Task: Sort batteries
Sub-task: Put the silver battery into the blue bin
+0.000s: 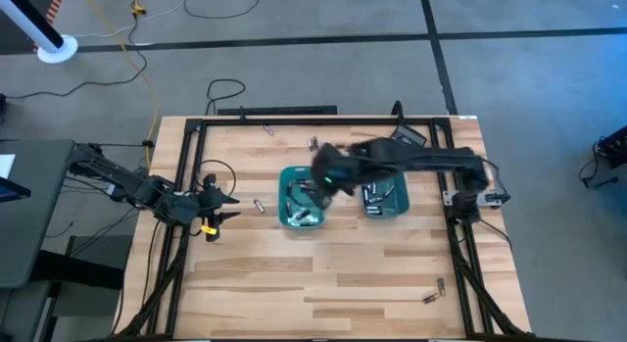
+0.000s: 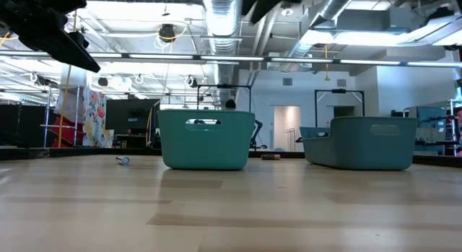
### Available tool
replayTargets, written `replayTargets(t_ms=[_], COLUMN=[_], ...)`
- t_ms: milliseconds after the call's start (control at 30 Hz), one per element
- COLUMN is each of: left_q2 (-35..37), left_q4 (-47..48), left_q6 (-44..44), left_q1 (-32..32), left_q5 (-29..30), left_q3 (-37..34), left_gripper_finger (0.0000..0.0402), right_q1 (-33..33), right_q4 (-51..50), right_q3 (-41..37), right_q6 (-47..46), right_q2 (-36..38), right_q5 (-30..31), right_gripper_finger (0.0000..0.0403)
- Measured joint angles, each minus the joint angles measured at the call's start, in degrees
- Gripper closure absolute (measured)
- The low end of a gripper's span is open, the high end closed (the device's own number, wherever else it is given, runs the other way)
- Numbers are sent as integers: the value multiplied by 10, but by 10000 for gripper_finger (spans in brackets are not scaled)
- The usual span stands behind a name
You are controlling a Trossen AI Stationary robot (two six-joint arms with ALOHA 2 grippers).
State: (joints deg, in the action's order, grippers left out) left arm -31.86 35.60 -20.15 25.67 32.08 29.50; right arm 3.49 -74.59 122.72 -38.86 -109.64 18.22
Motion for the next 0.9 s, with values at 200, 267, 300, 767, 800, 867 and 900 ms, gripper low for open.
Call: replayTargets(t_ms=[200,267,300,767,800,867,900], left_q2=[0,0,0,-47,-55,-73,-84], left_q4=[-1,-1,-1,-26,-36,-42,-41], left_q6=[2,2,2,-17,-23,-39,-49], left_q1=[0,0,0,0,0,0,-2], left_q5=[0,0,0,-4,-4,-4,-4], left_q3=[0,0,0,0,0,3,9], left_gripper_finger=[251,251,251,251,251,251,251], right_q1=[82,109,122,311,322,342,351], right_q4=[-16,-16,-15,64,65,67,74], right_q3=[-109,-165,-195,-564,-581,-609,-625], right_q6=[-95,-148,-179,-571,-587,-613,-620], right_q2=[96,130,147,341,352,374,385], right_q5=[68,75,75,77,77,77,77], right_gripper_finger=[266,266,266,266,266,266,266])
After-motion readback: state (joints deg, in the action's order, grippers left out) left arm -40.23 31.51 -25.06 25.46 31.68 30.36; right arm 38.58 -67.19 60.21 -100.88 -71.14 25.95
